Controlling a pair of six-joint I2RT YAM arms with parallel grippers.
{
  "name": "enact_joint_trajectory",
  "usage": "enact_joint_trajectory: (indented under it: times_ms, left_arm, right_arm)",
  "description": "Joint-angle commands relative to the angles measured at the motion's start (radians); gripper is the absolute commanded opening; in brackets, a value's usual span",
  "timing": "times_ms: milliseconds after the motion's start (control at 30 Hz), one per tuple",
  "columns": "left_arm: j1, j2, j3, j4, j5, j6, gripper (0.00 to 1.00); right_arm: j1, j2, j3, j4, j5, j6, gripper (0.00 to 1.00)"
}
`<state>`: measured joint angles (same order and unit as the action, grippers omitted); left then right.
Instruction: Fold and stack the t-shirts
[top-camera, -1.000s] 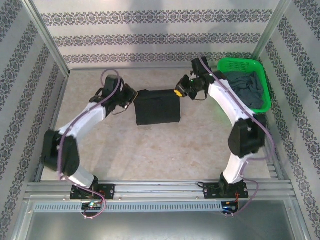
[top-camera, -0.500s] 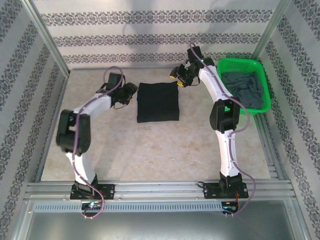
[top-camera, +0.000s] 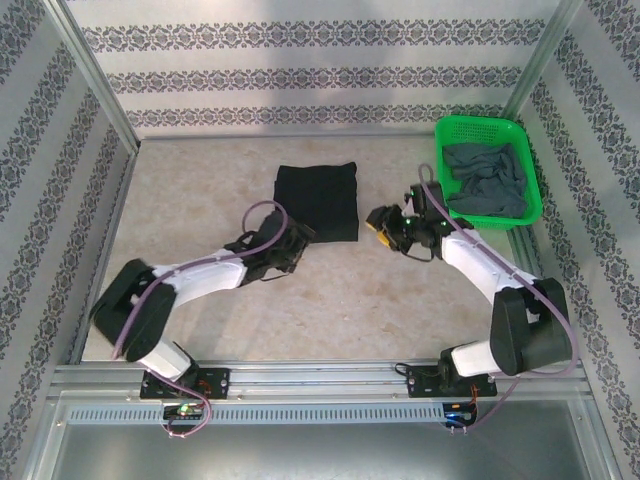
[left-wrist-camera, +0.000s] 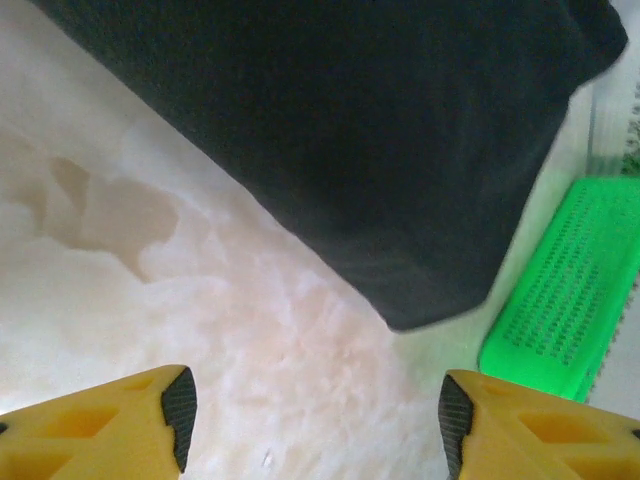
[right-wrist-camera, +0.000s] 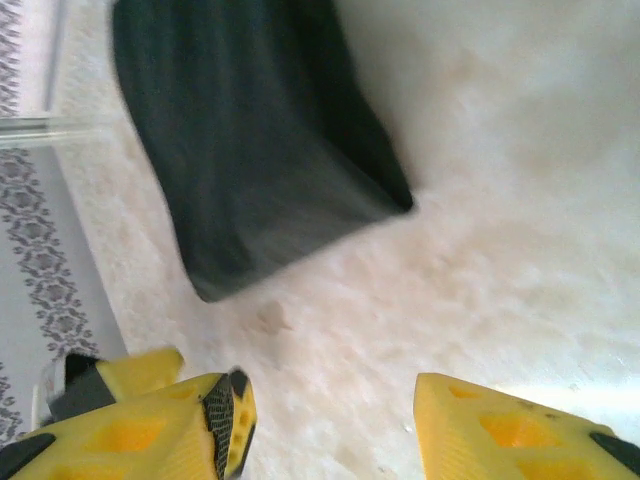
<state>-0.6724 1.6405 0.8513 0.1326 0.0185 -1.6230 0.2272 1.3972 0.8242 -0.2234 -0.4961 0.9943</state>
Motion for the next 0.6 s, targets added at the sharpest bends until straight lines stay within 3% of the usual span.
enact_joint_trajectory:
  times_ms: [0,233,333,467,567]
  left_arm:
    - [-0.047,0.097,0.068,0.217,-0.143,-0.174,0.68]
    - [-0.072,0.311,0.172,0.265,-0.235,-0.303,0.66]
    - [-0.049,0.389,0.189,0.335,-0.265,-0.324,0.45]
    - [0.023,0.416,0.154,0.4,-0.279,-0.298,0.0]
    - [0.125,0.359,0.075,0.446,-0.236,-0.218,0.0]
  right_arm:
    - [0.009,-0.072,-0.019,0.075,-0.035,0.015,0.52]
    - [-0.005,-0.116,-0.007,0.007,-0.052,-0.018,0.52]
    - [-0.014,-0.14,-0.001,-0.013,-0.058,-0.022,0.52]
    - [-0.029,-0.169,0.01,-0.046,-0.064,-0.025,0.52]
    - [-0.035,-0.185,0.022,-0.075,-0.062,-0.038,0.52]
